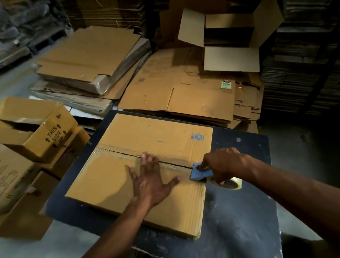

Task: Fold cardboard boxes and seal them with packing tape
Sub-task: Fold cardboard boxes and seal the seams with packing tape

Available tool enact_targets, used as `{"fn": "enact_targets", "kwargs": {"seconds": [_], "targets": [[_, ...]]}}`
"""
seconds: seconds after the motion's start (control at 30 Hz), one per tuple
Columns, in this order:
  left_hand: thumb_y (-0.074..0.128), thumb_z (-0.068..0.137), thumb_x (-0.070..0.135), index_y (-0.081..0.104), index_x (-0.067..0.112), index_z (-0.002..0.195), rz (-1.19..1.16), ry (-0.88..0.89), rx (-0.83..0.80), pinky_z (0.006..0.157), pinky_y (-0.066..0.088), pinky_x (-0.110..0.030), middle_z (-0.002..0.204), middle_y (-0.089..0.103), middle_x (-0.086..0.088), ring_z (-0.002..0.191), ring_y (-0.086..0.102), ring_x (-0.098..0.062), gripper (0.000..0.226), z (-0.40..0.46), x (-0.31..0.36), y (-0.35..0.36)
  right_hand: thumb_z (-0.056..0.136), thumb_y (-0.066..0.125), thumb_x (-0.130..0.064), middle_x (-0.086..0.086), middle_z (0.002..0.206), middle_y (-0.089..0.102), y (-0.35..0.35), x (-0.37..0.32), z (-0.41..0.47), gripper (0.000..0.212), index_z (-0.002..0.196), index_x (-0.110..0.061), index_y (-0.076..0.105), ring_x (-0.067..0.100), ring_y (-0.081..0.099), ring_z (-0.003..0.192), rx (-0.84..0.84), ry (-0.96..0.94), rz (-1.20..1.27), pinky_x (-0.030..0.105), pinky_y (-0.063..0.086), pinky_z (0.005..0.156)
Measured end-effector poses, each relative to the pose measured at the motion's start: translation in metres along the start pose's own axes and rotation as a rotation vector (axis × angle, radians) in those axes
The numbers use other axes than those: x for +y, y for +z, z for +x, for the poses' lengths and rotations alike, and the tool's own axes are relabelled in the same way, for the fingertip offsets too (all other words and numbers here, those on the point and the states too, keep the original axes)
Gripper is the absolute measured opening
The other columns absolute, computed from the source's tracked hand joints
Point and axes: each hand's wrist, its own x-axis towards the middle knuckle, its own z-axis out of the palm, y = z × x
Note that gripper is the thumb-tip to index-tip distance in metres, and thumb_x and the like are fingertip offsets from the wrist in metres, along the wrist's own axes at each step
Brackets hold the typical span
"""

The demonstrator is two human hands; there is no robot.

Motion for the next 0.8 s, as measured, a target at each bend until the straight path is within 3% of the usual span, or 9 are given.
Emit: {"fn": "enact_targets", "kwargs": {"seconds": [0.07, 0.13, 0.23, 0.33, 0.57, 0.8], "targets": [[0.015, 0.073, 0.105, -0.015, 0.01, 0.162, 0.032, 0.243, -0.032, 0.121, -0.016, -0.065, 0.166, -0.028, -0.011, 0.157, -0.023, -0.027, 0.133, -0.008, 0.039, 0.015, 0.089, 0.071, -0.028, 0.001, 0.127, 0.065, -0.003, -0.002, 0.002, 0.064, 0.148, -0.036, 0.049, 0.024, 0.065, 0.109, 0.006, 0.007, -0.016, 0.036, 0.056, 0.083], [0.024, 0.068, 0.107, -0.014, 0.008, 0.162, 0.029, 0.337, -0.033, 0.124, -0.014, -0.057, 0.167, -0.027, -0.009, 0.157, -0.021, -0.023, 0.141, -0.018, 0.063, 0.024, 0.089, 0.071, -0.029, 0.002, 0.125, 0.066, -0.002, -0.003, 0.005, 0.061, 0.147, -0.032, 0.051, 0.025, 0.066, 0.107, 0.024, 0.002, -0.024, 0.038, 0.057, 0.083], [0.026, 0.069, 0.104, -0.015, 0.01, 0.162, 0.025, 0.296, -0.007, 0.125, -0.014, -0.054, 0.168, -0.027, -0.005, 0.156, -0.025, -0.018, 0.139, -0.017, 0.07, 0.026, 0.09, 0.071, -0.031, 0.004, 0.123, 0.066, 0.003, 0.0, 0.004, 0.061, 0.148, -0.029, 0.05, 0.025, 0.066, 0.106, 0.025, -0.012, -0.04, 0.038, 0.058, 0.083], [0.033, 0.074, 0.094, -0.016, 0.012, 0.162, 0.041, 0.28, 0.009, 0.125, -0.012, -0.054, 0.168, -0.028, -0.003, 0.156, -0.025, -0.016, 0.13, -0.019, 0.069, 0.028, 0.088, 0.075, -0.028, 0.003, 0.128, 0.063, 0.006, 0.008, 0.001, 0.073, 0.153, -0.037, 0.043, 0.025, 0.064, 0.111, -0.008, -0.012, -0.001, 0.035, 0.052, 0.08], [0.031, 0.077, 0.086, -0.018, 0.012, 0.162, 0.053, 0.271, -0.01, 0.126, -0.009, -0.055, 0.168, -0.031, -0.005, 0.155, -0.027, -0.018, 0.123, -0.019, 0.071, 0.027, 0.092, 0.073, -0.033, -0.002, 0.139, 0.055, 0.009, 0.048, -0.027, 0.074, 0.155, -0.048, 0.035, 0.022, 0.057, 0.12, -0.022, -0.019, 0.016, 0.037, 0.05, 0.098], [0.032, 0.077, 0.085, -0.022, 0.014, 0.161, 0.045, 0.277, -0.009, 0.125, -0.012, -0.053, 0.167, -0.033, -0.003, 0.153, -0.031, -0.017, 0.122, -0.022, 0.072, 0.025, 0.095, 0.071, -0.032, 0.001, 0.142, 0.051, 0.029, 0.084, -0.062, 0.078, 0.157, -0.049, 0.026, 0.02, 0.055, 0.119, -0.077, 0.02, 0.051, 0.035, 0.049, 0.101]]}}
